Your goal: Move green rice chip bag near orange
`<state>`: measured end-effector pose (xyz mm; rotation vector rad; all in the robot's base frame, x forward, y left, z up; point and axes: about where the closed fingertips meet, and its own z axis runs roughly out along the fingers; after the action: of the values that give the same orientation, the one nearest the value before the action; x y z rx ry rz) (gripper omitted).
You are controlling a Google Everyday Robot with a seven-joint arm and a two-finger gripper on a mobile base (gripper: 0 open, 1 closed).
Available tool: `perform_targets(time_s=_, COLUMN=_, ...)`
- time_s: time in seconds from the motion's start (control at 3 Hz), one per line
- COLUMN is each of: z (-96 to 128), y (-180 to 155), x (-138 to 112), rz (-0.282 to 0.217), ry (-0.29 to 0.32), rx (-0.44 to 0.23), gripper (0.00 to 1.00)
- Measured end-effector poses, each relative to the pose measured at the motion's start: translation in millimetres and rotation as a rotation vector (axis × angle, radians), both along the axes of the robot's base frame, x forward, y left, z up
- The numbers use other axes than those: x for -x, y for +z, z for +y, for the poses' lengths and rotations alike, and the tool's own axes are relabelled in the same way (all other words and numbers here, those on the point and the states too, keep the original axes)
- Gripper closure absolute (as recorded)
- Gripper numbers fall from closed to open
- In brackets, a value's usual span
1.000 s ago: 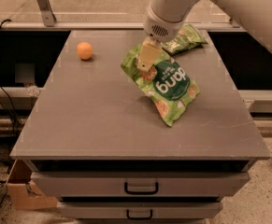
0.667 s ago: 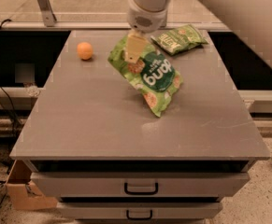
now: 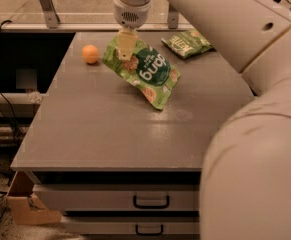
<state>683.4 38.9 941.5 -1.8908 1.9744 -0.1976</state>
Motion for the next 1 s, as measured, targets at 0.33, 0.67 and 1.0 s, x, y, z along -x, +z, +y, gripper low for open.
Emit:
perform_targets(time_s=0.33, z=12.4, y=-9.7, x=-22.3, rz=0.024, ry=0.028, rx=0.001, gripper=1.0)
perform_targets(time_s=0.67, z=27.0, y=-15.3, x=-33.5, rz=0.04, ry=0.065, rx=-0.001, gripper=1.0)
perform_targets(time_s=1.0, z=37.3, y=-23.0, x=-40.0, rz=0.057, ry=0.089, rx=0.012, gripper=1.0)
